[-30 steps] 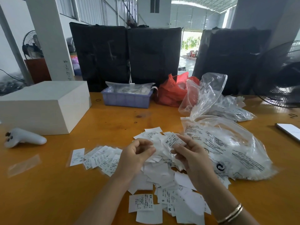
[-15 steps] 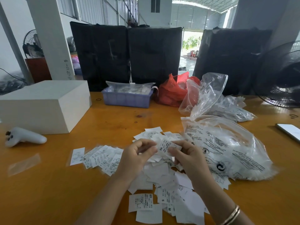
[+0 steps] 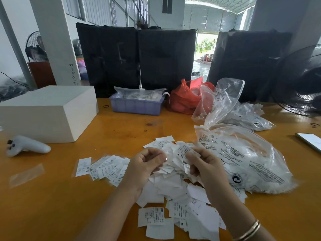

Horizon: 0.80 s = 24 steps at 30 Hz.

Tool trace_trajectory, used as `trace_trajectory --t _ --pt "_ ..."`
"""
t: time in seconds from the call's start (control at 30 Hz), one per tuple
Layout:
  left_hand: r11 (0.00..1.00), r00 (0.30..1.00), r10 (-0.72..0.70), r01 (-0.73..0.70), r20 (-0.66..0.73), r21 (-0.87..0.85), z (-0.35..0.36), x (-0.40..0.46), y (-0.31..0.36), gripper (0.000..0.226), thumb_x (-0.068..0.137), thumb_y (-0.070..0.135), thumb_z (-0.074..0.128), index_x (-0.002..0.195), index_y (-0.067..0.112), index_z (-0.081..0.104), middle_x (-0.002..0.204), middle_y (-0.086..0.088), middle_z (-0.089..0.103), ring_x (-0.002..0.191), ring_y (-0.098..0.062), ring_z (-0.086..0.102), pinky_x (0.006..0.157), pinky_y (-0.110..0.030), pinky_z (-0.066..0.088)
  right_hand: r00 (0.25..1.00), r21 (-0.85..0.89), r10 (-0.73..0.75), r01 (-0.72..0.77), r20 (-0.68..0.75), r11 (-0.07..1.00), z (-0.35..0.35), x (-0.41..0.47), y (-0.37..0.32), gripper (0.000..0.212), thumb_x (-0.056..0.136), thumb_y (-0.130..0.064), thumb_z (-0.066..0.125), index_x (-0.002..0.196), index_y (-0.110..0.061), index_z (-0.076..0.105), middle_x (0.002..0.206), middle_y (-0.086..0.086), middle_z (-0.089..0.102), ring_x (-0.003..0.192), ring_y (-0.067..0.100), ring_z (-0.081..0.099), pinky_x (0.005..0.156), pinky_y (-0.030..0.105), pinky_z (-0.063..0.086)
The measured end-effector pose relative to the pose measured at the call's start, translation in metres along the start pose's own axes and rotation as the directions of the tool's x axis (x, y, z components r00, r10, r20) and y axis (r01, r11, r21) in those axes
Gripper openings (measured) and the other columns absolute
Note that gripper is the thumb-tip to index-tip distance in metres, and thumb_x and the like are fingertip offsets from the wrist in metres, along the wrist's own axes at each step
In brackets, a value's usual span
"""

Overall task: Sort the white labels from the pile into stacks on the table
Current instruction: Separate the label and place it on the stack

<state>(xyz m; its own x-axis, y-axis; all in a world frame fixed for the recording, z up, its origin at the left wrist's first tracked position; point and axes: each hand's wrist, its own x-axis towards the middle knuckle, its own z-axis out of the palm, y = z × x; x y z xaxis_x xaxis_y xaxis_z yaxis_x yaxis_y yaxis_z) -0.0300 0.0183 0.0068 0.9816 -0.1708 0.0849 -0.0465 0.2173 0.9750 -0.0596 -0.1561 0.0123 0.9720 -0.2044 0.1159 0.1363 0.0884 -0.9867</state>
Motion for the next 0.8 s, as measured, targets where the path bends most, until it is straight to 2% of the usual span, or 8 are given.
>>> trace_trajectory --t 0.23,0.43,0.57,0.7,0.8 --pt "0.999 1.000 0.010 -0.010 0.004 0.038 0.0014 -0.0001 -0.0006 0.027 0.049 0.040 0.081 0.074 0.029 0.075 0.077 0.001 0.073 0.064 -0.005 0.064 0.059 -0.014 0.050 0.996 -0.033 0.022 -0.019 0.084 0.999 0.0052 -0.0030 0.0013 0.004 0.086 -0.012 0.067 0.086 -0.011 0.071 0.051 -0.001 0.056 0.042 0.006 0.049 0.042 0.015 0.039" --pt "0.998 1.000 0.024 -0.024 0.002 0.065 0.0025 -0.0006 -0.0020 0.024 0.056 0.036 0.078 0.079 0.031 0.076 0.082 0.007 0.074 0.073 -0.002 0.068 0.061 -0.011 0.049 0.988 -0.086 0.047 -0.034 0.146 0.996 0.0048 -0.0034 0.0006 0.005 0.086 -0.012 0.067 0.086 -0.014 0.071 0.051 -0.002 0.056 0.044 0.006 0.048 0.044 0.015 0.040" --pt "0.997 1.000 0.028 -0.029 0.010 0.076 0.0029 -0.0012 -0.0009 0.027 0.054 0.042 0.078 0.080 0.032 0.076 0.084 0.003 0.075 0.071 -0.005 0.068 0.061 -0.012 0.049 0.994 -0.063 0.049 -0.043 0.101 0.997 0.0035 -0.0020 0.0006 0.006 0.088 -0.011 0.066 0.083 -0.013 0.070 0.052 -0.001 0.056 0.042 0.008 0.048 0.042 0.016 0.039" --pt "0.997 0.999 0.031 -0.032 0.008 0.070 0.0026 -0.0008 -0.0003 0.035 0.047 0.048 0.078 0.078 0.033 0.075 0.084 -0.001 0.075 0.068 -0.006 0.066 0.060 -0.014 0.050 0.999 -0.041 0.050 -0.049 0.022 0.998 0.0010 0.0003 0.0015 0.013 0.089 -0.014 0.065 0.079 -0.019 0.072 0.051 0.004 0.055 0.042 0.012 0.047 0.043 0.020 0.038" --pt "0.996 1.000 0.029 -0.029 0.001 0.085 0.0026 -0.0002 -0.0013 0.029 0.053 0.044 0.078 0.079 0.034 0.075 0.082 0.001 0.074 0.068 -0.005 0.066 0.060 -0.013 0.050 0.997 -0.060 0.036 -0.032 0.072 0.998 0.0028 -0.0013 0.0017 0.012 0.088 -0.014 0.066 0.078 -0.018 0.072 0.054 0.005 0.056 0.045 0.010 0.048 0.044 0.018 0.040"
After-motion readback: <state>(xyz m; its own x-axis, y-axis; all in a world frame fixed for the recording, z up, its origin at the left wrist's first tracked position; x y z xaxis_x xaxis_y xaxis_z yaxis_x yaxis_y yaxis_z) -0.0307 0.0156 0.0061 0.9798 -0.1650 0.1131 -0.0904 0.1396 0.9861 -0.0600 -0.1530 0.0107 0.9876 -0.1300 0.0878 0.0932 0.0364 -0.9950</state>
